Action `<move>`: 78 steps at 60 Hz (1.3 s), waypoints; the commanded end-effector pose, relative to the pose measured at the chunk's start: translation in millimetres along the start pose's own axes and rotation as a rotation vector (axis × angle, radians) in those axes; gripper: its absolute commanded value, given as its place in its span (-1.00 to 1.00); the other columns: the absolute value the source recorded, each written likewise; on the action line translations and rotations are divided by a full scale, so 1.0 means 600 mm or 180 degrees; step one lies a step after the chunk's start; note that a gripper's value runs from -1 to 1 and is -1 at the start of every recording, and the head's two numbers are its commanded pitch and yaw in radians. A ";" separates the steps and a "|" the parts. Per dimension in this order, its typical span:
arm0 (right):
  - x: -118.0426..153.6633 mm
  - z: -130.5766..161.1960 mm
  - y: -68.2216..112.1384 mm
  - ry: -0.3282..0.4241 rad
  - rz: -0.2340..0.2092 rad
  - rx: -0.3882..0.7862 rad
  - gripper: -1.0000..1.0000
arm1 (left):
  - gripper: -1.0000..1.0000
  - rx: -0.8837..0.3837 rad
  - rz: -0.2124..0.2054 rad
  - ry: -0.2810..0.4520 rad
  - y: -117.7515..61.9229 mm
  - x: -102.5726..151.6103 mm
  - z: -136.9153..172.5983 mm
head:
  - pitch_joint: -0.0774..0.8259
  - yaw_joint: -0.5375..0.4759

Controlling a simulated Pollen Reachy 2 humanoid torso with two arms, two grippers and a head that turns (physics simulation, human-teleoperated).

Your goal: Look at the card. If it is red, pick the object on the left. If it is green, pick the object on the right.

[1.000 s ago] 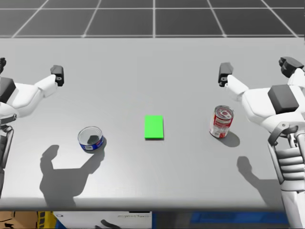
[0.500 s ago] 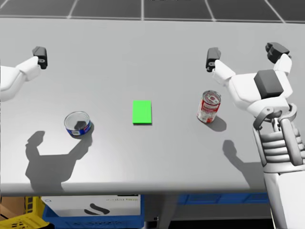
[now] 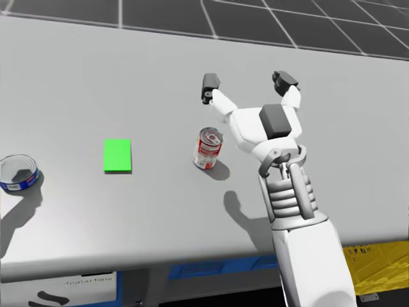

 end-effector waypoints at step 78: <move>-0.198 0.075 0.051 0.1189 -0.0733 0.0258 -1.00 | -1.00 0.0010 0.0047 0.0003 0.003 -0.002 0.004 | 0.60 -0.41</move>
